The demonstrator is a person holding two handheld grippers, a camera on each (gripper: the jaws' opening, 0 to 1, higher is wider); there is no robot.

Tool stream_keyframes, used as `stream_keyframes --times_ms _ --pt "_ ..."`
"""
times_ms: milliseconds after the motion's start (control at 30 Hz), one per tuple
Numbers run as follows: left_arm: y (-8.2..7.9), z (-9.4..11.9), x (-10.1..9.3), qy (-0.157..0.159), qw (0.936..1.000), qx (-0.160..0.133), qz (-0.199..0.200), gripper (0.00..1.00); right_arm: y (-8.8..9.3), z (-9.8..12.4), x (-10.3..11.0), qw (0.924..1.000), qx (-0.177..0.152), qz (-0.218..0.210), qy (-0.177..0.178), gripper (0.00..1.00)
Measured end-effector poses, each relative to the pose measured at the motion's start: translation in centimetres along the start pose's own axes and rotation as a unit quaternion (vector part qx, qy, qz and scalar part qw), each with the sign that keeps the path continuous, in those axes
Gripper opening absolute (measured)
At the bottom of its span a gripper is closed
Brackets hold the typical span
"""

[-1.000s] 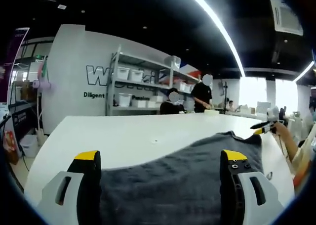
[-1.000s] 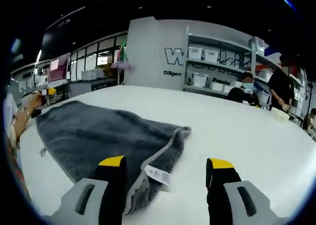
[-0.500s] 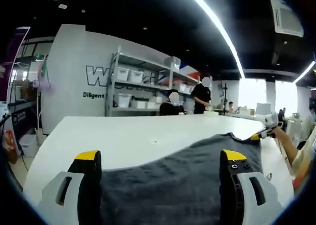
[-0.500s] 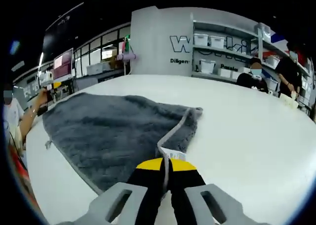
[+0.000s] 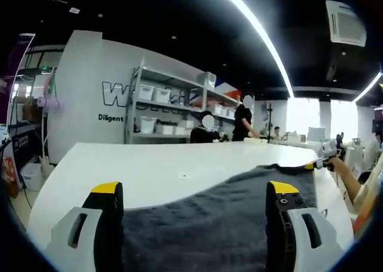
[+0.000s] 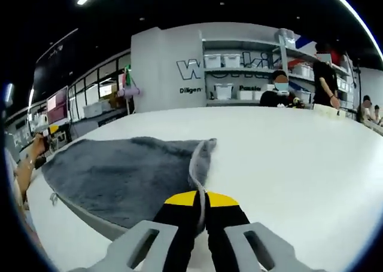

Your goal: Fold the towel on the table until its edges align and the towel forms a compact rectangular stack.

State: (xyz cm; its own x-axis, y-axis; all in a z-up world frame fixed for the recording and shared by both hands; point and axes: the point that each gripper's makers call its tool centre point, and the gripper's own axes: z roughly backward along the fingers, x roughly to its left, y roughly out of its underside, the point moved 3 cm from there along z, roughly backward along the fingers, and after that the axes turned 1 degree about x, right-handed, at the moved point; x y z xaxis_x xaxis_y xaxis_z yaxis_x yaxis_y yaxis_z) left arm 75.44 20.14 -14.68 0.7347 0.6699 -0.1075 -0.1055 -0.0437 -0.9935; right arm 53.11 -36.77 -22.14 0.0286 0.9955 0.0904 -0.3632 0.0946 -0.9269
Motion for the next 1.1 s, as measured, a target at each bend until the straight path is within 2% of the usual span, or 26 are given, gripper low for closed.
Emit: stream_keyframes --times_ms 100,267,600,867,933,1000,1100 --pt "0.0 0.1 0.1 0.000 1.0000 -0.001 0.001 0.97 0.7 0.2 -0.2 1.0000 0.000 -0.007 0.003 0.01" --pt "0.0 0.1 0.2 -0.001 1.0000 -0.002 0.008 0.97 2.1 0.8 -1.3 0.9988 -0.004 -0.036 0.032 0.01" --pt "0.1 0.1 0.9 -0.007 0.9999 -0.001 0.014 0.96 4.3 1.1 -2.8 0.9961 0.026 -0.045 0.071 0.02" --pt "0.1 0.2 0.9 -0.008 0.9999 -0.002 0.014 0.96 4.5 2.2 -3.6 0.9953 0.019 -0.045 0.084 0.05" --pt "0.1 0.2 1.1 -0.009 0.9998 -0.001 0.015 0.96 4.6 2.6 -4.0 0.9946 0.022 -0.018 0.100 0.12" --pt "0.1 0.2 1.2 -0.011 0.9998 -0.004 0.016 0.95 4.6 2.7 -4.6 0.9921 0.029 0.006 0.122 0.24" --pt "0.1 0.4 1.4 -0.019 0.9997 -0.004 0.016 0.95 4.4 2.7 -4.7 0.9921 0.028 0.018 0.121 0.32"
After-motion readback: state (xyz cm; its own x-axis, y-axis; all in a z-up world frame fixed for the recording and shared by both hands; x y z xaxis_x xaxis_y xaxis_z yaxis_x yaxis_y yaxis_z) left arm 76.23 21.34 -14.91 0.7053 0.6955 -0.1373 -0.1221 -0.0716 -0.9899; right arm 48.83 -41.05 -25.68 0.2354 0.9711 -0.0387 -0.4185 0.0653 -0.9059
